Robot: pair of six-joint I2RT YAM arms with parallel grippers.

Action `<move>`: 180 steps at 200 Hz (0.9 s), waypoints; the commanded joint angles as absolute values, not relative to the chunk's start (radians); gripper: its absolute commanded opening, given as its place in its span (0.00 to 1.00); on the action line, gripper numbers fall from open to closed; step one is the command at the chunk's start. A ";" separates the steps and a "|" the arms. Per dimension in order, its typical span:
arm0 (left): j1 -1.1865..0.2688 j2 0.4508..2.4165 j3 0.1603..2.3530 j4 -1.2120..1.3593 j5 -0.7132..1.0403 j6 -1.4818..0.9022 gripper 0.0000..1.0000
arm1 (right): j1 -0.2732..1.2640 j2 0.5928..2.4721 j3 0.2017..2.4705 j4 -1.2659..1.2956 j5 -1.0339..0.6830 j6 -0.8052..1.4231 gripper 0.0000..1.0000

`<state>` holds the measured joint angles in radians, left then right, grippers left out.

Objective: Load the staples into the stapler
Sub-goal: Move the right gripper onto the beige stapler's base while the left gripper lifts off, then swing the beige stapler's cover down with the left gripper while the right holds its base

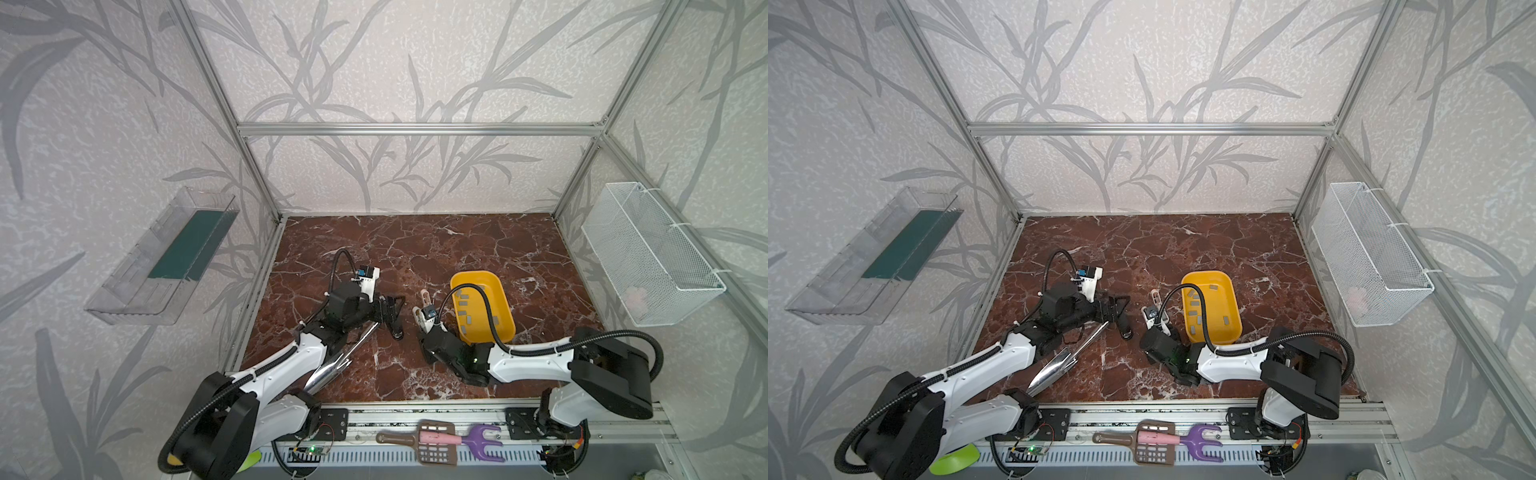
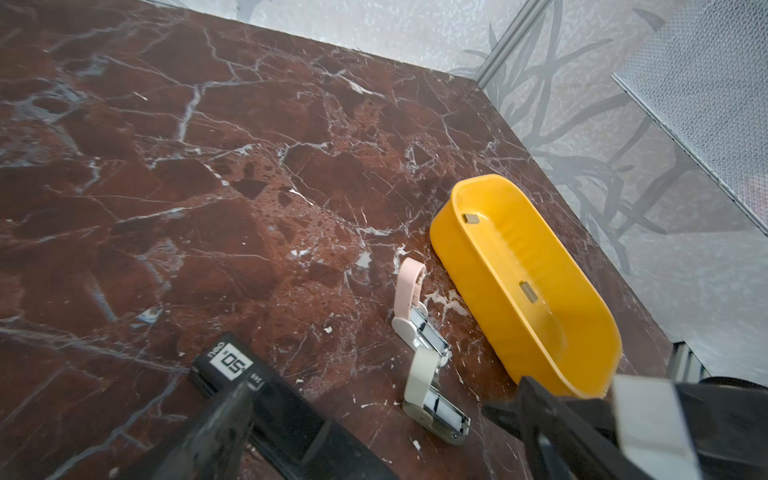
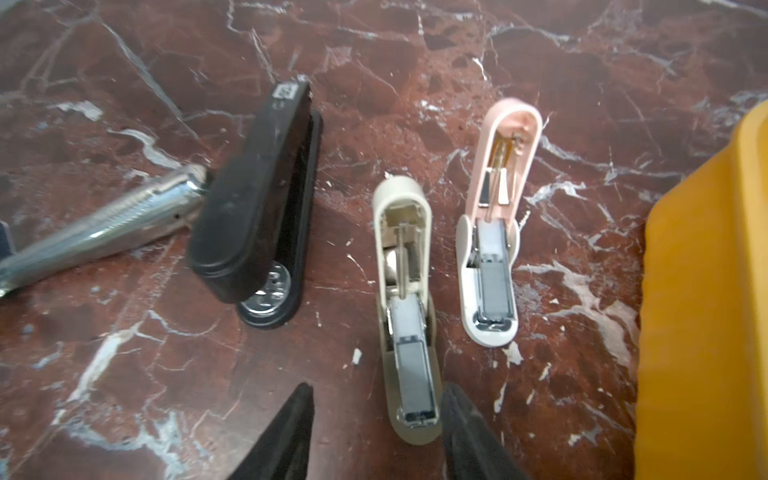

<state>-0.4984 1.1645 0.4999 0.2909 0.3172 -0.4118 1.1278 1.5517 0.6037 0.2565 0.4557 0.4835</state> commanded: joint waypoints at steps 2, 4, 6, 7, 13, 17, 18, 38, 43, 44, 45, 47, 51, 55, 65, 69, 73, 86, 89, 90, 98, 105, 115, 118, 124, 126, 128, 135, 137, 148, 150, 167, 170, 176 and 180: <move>-0.513 1.197 0.541 0.279 0.328 -0.416 0.99 | 1.110 1.583 0.594 0.260 0.426 0.471 0.51; -0.513 1.200 0.543 0.279 0.328 -0.416 0.99 | 1.109 1.588 0.595 0.258 0.427 0.472 0.51; -0.514 1.203 0.545 0.279 0.328 -0.416 0.99 | 1.107 1.591 0.596 0.257 0.429 0.472 0.52; -0.514 1.205 0.546 0.279 0.328 -0.416 0.99 | 1.107 1.592 0.596 0.257 0.429 0.472 0.51; -0.515 1.212 0.550 0.279 0.330 -0.415 0.99 | 1.101 1.600 0.596 0.256 0.430 0.473 0.52; -0.516 1.217 0.553 0.279 0.330 -0.415 0.99 | 1.097 1.604 0.597 0.256 0.427 0.472 0.51; -0.517 1.218 0.553 0.278 0.331 -0.415 0.99 | 1.097 1.606 0.597 0.257 0.427 0.473 0.51; -0.520 1.233 0.558 0.287 0.336 -0.416 0.99 | 1.082 1.631 0.590 0.286 0.398 0.462 0.51; -0.521 1.234 0.558 0.288 0.337 -0.415 0.99 | 1.081 1.638 0.591 0.289 0.391 0.460 0.51; -0.520 1.235 0.558 0.289 0.337 -0.415 0.99 | 1.080 1.640 0.592 0.290 0.391 0.459 0.51; -0.520 1.234 0.558 0.289 0.337 -0.415 0.99 | 1.080 1.641 0.592 0.290 0.390 0.458 0.51; -0.521 1.234 0.558 0.290 0.336 -0.415 0.99 | 1.080 1.643 0.593 0.290 0.388 0.456 0.51; -0.522 1.234 0.559 0.290 0.336 -0.414 0.99 | 1.080 1.648 0.594 0.291 0.386 0.454 0.51; -0.522 1.235 0.560 0.290 0.336 -0.415 0.99 | 1.080 1.651 0.595 0.292 0.383 0.453 0.51; -0.523 1.234 0.561 0.289 0.337 -0.416 0.99 | 1.080 1.659 0.598 0.291 0.378 0.449 0.50; -0.523 1.236 0.561 0.288 0.337 -0.416 0.99 | 1.080 1.661 0.598 0.290 0.376 0.447 0.50; -0.523 1.235 0.563 0.287 0.337 -0.415 0.99 | 1.081 1.663 0.597 0.289 0.376 0.446 0.50; -0.526 1.238 0.564 0.287 0.339 -0.416 0.99 | 1.080 1.662 0.597 0.285 0.376 0.444 0.47; -0.525 1.238 0.564 0.287 0.339 -0.415 0.99 | 1.079 1.663 0.596 0.284 0.376 0.443 0.47; -0.525 1.238 0.564 0.288 0.339 -0.416 0.99 | 1.080 1.663 0.595 0.284 0.376 0.443 0.46; -0.526 1.240 0.566 0.287 0.339 -0.416 0.99 | 1.080 1.660 0.591 0.284 0.379 0.441 0.45; -0.526 1.241 0.566 0.288 0.339 -0.415 0.99 | 1.080 1.658 0.587 0.284 0.378 0.440 0.45; -0.525 1.247 0.566 0.291 0.339 -0.415 0.99 | 1.081 1.655 0.581 0.287 0.378 0.437 0.43; -0.526 1.249 0.566 0.292 0.339 -0.415 0.99 | 1.080 1.655 0.578 0.287 0.376 0.437 0.41; -0.525 1.254 0.566 0.296 0.339 -0.417 0.99 | 1.080 1.655 0.575 0.291 0.376 0.436 0.39; -0.526 1.255 0.566 0.296 0.337 -0.417 0.99 | 1.080 1.655 0.574 0.292 0.376 0.436 0.38; -0.526 1.257 0.566 0.299 0.335 -0.416 0.99 | 1.080 1.655 0.573 0.292 0.377 0.436 0.38; -0.526 1.266 0.567 0.304 0.330 -0.419 0.99 | 1.080 1.658 0.568 0.297 0.381 0.434 0.37; -0.526 1.268 0.568 0.306 0.329 -0.419 0.99 | 1.080 1.659 0.568 0.300 0.381 0.434 0.36; -0.525 1.289 0.572 0.318 0.318 -0.416 0.98 | 1.080 1.664 0.563 0.305 0.391 0.434 0.36; -0.525 1.294 0.573 0.319 0.316 -0.416 0.98 | 1.079 1.665 0.562 0.307 0.392 0.434 0.36; -0.525 1.341 0.584 0.334 0.283 -0.412 0.96 | 1.080 1.675 0.558 0.316 0.402 0.433 0.34; -0.525 1.350 0.587 0.337 0.278 -0.410 0.96 | 1.080 1.674 0.557 0.317 0.402 0.433 0.33; -0.526 1.370 0.593 0.343 0.269 -0.411 0.95 | 1.080 1.675 0.555 0.322 0.402 0.433 0.33; -0.526 1.385 0.597 0.345 0.264 -0.411 0.94 | 1.079 1.675 0.554 0.325 0.401 0.431 0.32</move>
<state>-0.5228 1.3262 0.5549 0.3027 0.3122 -0.4118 1.0843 1.6508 0.5781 0.3298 0.3855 0.4400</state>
